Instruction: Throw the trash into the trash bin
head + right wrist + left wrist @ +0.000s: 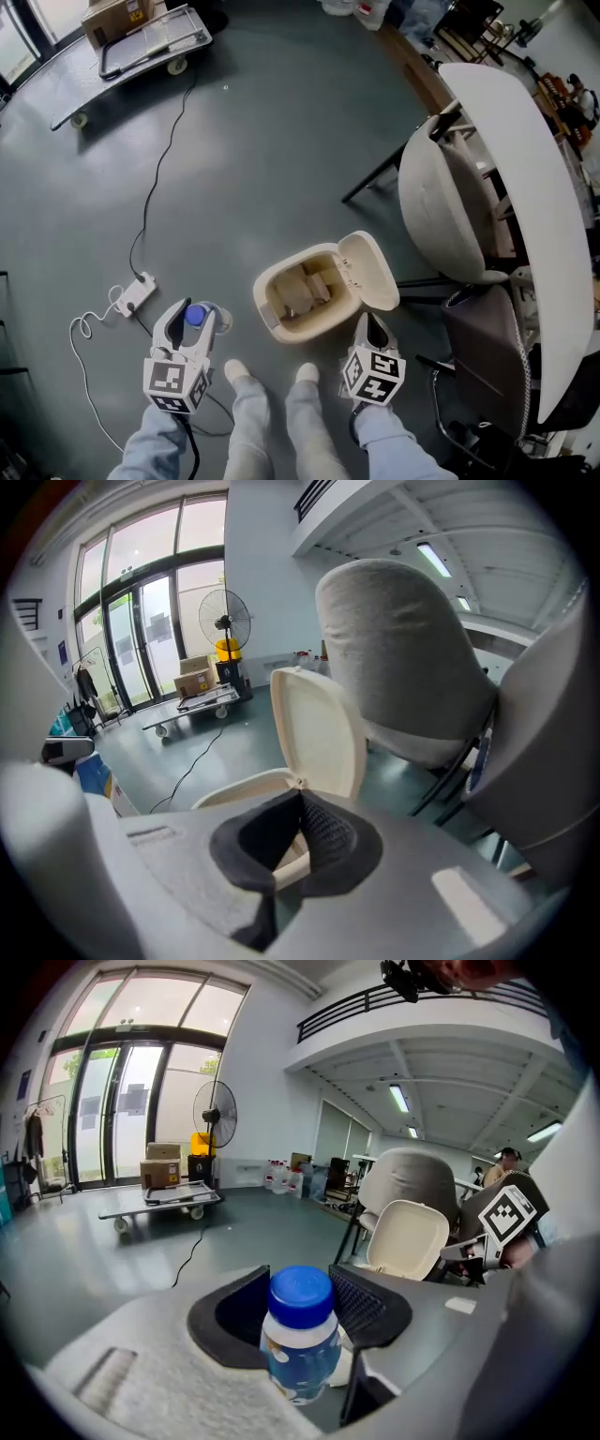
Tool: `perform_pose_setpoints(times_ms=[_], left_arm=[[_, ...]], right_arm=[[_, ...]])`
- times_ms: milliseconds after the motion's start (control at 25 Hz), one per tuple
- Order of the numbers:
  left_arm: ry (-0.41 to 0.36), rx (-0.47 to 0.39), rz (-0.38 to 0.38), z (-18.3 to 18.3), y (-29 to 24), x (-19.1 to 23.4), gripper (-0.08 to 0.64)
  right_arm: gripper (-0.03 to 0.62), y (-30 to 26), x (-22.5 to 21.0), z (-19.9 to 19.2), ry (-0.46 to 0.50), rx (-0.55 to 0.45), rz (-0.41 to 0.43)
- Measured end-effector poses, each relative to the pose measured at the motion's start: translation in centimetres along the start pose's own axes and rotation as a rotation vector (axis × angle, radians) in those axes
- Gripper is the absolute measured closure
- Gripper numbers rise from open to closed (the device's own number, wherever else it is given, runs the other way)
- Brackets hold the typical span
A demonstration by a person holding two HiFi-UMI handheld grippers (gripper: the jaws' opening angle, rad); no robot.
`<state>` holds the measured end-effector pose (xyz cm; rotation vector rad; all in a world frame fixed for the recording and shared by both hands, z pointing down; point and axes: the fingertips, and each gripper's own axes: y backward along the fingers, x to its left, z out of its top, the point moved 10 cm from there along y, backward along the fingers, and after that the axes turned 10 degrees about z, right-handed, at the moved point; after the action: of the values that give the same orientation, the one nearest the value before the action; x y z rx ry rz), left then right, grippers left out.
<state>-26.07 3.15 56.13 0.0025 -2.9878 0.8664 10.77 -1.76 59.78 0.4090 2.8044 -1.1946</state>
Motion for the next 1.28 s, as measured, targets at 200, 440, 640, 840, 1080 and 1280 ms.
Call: perform_pose_setpoints(times_ms=[200, 440, 640, 840, 1080, 1280], left_arm=[[-0.045, -0.016, -0.07, 2.2, -0.3, -4.8, 0.351], [-0.094, -0.022, -0.15, 4.2, -2.2, -11.1, 0.351], [-0.155, -0.018, -0.233, 3.5, -4.9, -15.2, 0.351], [-0.201, 0.01, -0.284, 2.5, -8.2, -18.5, 0.351], [-0.258, 0.078, -0.324, 0.2, -11.9, -20.7, 0.351], [-0.29, 0.106, -0.327, -1.5, -15.4, -21.6, 0.351]], right_arm=[[0.589, 2.5, -4.2, 0.2, -0.054, -0.009, -0.032], [0.589, 4.0, -8.8, 0.1, -0.081, -0.02, -0.061], [0.589, 4.8, -11.6, -0.9, -0.121, -0.018, -0.086], [0.589, 5.0, -13.7, -2.3, -0.18, -0.001, -0.101], [0.589, 4.3, -14.9, -3.1, -0.203, 0.033, -0.117], [0.589, 2.9, -15.4, -2.4, -0.185, 0.031, -0.119]])
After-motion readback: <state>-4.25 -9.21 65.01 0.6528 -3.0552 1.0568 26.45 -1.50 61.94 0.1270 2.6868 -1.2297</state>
